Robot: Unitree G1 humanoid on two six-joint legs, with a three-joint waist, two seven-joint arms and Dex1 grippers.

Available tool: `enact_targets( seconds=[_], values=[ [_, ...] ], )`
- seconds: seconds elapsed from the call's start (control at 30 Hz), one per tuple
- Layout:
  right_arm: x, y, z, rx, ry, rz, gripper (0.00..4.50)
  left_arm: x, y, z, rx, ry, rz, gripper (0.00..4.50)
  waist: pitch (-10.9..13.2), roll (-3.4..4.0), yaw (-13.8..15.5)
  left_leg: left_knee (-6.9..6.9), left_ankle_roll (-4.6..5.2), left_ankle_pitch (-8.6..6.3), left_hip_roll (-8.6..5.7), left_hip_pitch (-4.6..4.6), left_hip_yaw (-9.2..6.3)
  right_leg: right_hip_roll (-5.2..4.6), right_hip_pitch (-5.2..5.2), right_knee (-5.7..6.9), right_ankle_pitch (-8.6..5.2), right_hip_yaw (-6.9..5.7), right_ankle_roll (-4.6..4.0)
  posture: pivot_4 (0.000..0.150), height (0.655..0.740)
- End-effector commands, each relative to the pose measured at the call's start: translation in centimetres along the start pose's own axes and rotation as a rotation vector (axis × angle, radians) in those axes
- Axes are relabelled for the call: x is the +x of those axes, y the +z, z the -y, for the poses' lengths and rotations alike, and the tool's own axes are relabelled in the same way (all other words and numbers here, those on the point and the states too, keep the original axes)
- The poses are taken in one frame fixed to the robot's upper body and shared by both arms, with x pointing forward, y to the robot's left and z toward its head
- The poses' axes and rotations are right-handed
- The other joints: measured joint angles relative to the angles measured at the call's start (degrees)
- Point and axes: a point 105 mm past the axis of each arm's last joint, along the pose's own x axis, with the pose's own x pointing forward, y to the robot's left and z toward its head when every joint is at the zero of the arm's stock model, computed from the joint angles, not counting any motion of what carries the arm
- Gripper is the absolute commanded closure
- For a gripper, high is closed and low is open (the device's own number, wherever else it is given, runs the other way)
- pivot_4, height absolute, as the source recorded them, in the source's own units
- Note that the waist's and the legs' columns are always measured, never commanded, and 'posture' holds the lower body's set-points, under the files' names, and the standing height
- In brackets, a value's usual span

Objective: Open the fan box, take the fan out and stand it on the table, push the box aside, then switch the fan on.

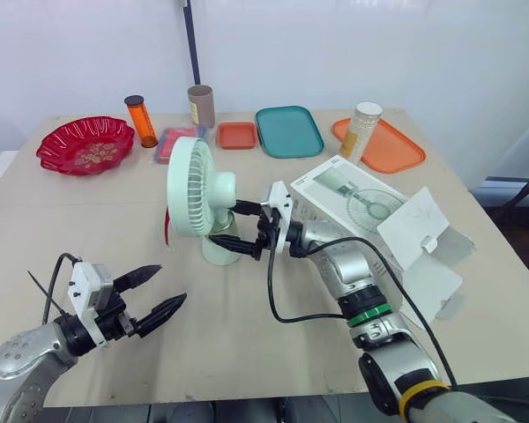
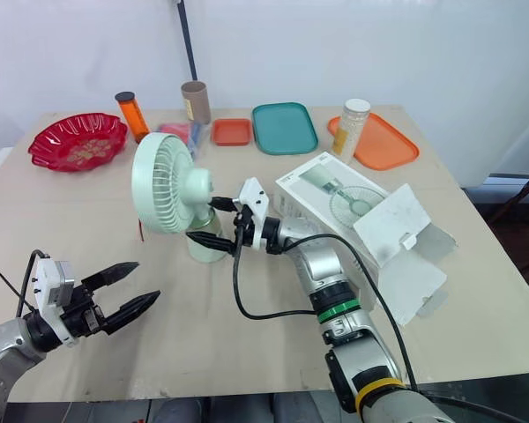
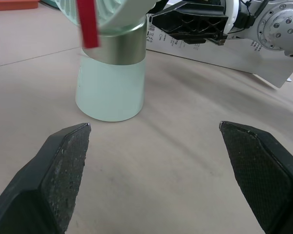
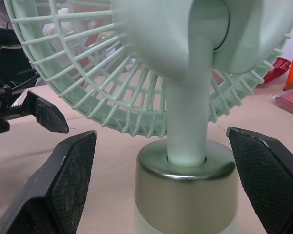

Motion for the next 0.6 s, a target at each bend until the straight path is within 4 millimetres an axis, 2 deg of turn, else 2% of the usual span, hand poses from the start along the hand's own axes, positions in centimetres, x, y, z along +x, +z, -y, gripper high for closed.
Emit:
enact_targets(
  seconds=[0.03, 0.27, 0.43, 0.6],
  values=[
    [-1.1, 1.8, 0.1, -0.049, -0.001, 0.04, 0.14, 0.1, 1.1, 0.2, 0.047, -0.019, 0.019, 0.0, 0.0, 0.0, 0.0, 0.0, 0.0, 0.0, 0.0, 0.0, 0.0, 0.0, 0.0, 0.0, 0.0, 0.0, 0.0, 0.15, 0.74],
    [-4.5, 3.0, 0.1, -0.081, -0.046, 0.001, 0.14, 0.5, 1.5, -0.9, 0.094, -0.028, 0.015, 0.0, 0.0, 0.0, 0.2, 0.0, 0.0, 0.0, -0.01, -0.01, 0.0, 0.0, 0.01, 0.0, -0.01, 0.0, 0.01, 0.15, 0.74],
    [-8.0, 4.2, -1.2, -0.108, -0.088, -0.107, 0.14, 1.0, 1.5, -2.5, 0.136, 0.009, -0.015, 0.0, 0.0, 0.0, 0.4, 0.0, 0.0, 0.0, -0.02, -0.04, -0.01, -0.01, 0.0, -0.01, -0.02, 0.0, 0.03, 0.15, 0.74],
    [-11.0, 4.6, -1.2, -0.113, -0.222, -0.234, 0.14, 1.8, 2.0, -3.3, 0.16, 0.006, -0.009, 0.0, 0.0, 0.0, 0.4, 0.01, 0.0, 0.0, -0.02, -0.02, -0.01, 0.02, 0.01, -0.01, -0.03, 0.02, 0.03, 0.15, 0.74]
  ],
)
